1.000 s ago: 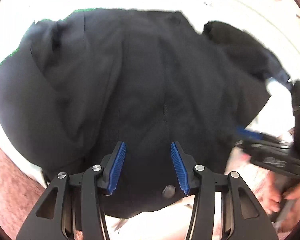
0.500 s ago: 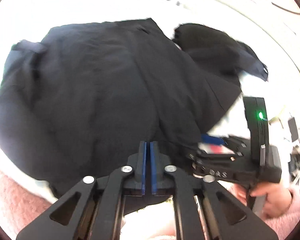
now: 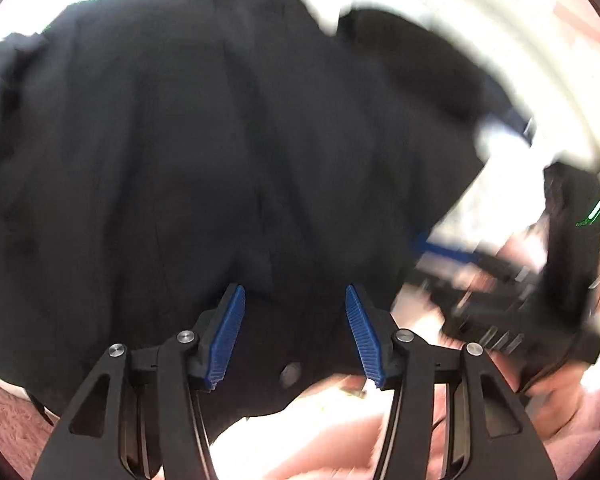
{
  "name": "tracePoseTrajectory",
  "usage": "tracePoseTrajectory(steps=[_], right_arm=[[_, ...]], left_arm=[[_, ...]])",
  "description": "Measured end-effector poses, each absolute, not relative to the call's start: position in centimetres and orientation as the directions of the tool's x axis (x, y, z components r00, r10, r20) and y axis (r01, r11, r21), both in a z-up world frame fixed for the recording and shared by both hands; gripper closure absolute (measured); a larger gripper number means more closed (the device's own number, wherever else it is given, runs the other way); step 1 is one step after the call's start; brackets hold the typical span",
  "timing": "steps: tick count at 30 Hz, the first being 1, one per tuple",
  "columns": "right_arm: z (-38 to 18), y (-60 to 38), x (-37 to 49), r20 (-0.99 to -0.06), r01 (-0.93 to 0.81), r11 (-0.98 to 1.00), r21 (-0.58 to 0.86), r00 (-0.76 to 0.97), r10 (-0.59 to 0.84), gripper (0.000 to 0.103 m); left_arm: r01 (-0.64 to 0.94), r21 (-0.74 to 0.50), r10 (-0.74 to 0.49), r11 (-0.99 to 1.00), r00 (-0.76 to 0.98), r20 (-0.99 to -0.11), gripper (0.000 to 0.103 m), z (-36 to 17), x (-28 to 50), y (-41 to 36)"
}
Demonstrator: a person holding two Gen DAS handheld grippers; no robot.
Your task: Fold clothes
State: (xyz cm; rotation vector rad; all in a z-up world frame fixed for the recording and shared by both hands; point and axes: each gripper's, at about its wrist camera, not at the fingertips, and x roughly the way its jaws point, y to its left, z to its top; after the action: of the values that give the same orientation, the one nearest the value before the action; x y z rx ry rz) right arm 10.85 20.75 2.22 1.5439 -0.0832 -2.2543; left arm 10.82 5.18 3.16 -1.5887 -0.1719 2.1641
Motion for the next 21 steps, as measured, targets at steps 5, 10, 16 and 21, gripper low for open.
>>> tracePoseTrajectory(steps=[5,10,16,21], right_arm=[[3.0,23.4,11.0,-0.853,0.269,-0.912,0.309,-0.345,-0.390,0.036],[1.5,24.5,9.7,-0.866,0.233,-0.930,0.284,-0.355,-0.353,0.038],[3.7,27.4,9.9,-0.825,0.177,-0.914,0.364,-0.395,-0.405,0.038],[7.1,32.9,8.4,-0.783,0.047,-0.922,0.384,-0.514,-0.352,0.038]], left_arm=[[-0.294,-0.410,0.494,-0.863,-0.330,-0.804,0.051,4.3,12.1,5.2],[-0.268,-0.420,0.484,-0.867,-0.256,-0.837,0.050,3.2,10.0,6.1],[-0.297,-0.477,0.556,-0.827,-0.305,-0.773,0.050,4.8,10.7,6.9],[-0.380,-0.464,0.586,-0.800,-0.330,-0.740,0.050,7.3,8.6,10.8]])
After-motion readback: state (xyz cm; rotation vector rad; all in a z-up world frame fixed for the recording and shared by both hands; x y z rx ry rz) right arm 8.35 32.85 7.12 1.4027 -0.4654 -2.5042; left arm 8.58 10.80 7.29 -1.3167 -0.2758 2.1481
